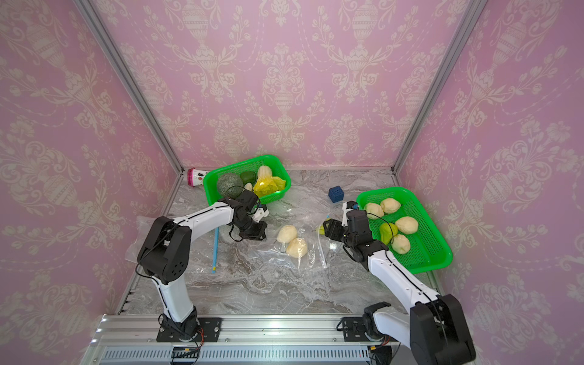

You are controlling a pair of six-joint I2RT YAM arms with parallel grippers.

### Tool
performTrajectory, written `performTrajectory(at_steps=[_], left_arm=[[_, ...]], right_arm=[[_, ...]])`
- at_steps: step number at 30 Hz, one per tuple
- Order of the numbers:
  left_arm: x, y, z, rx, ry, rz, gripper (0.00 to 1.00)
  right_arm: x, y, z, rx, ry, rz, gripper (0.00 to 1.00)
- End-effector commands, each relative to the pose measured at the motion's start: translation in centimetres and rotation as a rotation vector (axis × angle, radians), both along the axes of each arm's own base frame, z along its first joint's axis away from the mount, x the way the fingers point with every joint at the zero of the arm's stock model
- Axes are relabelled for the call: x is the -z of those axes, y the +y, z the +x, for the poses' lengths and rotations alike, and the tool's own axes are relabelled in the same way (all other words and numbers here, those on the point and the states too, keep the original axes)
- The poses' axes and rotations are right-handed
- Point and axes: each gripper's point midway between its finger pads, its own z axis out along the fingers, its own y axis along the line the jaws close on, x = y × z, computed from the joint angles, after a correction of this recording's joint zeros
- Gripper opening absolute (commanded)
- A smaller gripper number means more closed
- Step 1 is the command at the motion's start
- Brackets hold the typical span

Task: Open the zip-top bag and take out the pear
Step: Pick up the pear from the zipper food storage bag, then place the pear in the basket.

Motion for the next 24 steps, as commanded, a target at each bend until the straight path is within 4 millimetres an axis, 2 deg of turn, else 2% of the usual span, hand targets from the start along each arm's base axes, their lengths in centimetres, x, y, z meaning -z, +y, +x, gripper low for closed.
performTrajectory(at_steps=[1, 6, 8, 11, 14, 18, 24], left_arm=[[0.3, 0.6, 0.2, 0.013, 0.002, 0.029, 0.0], [0.3, 0.4, 0.2, 0.014, 0.002, 0.02, 0.0], [0.2, 0.4, 0.3, 0.015, -0.002, 0.018, 0.0], [0.0, 0.4, 0.3, 0.017, -0.007, 0.017, 0.0], [-0.1, 0.4, 0.3, 0.019, -0.011, 0.016, 0.0], [0.0, 0.3, 0.3, 0.02, -0.008, 0.014, 0.0], [0.1, 0.3, 0.3, 0.022, -0.005, 0.013, 0.0]], right_arm=[[-1.2, -4.3, -0.7, 0.074, -0.005, -0.036, 0.59], [-3.3, -13.3, 0.4, 0.336, -0.056, -0.035, 0.53], [-3.2, -17.3, 0.5, 0.461, -0.063, -0.015, 0.52], [-3.1, -22.1, 0.4, 0.609, -0.081, 0.032, 0.52], [-2.2, -26.6, -0.5, 0.754, -0.079, 0.057, 0.52], [-1.1, -30.3, -1.7, 0.874, -0.087, 0.084, 0.5], [0.5, -31.7, -1.0, 0.887, -0.072, 0.095, 0.57]])
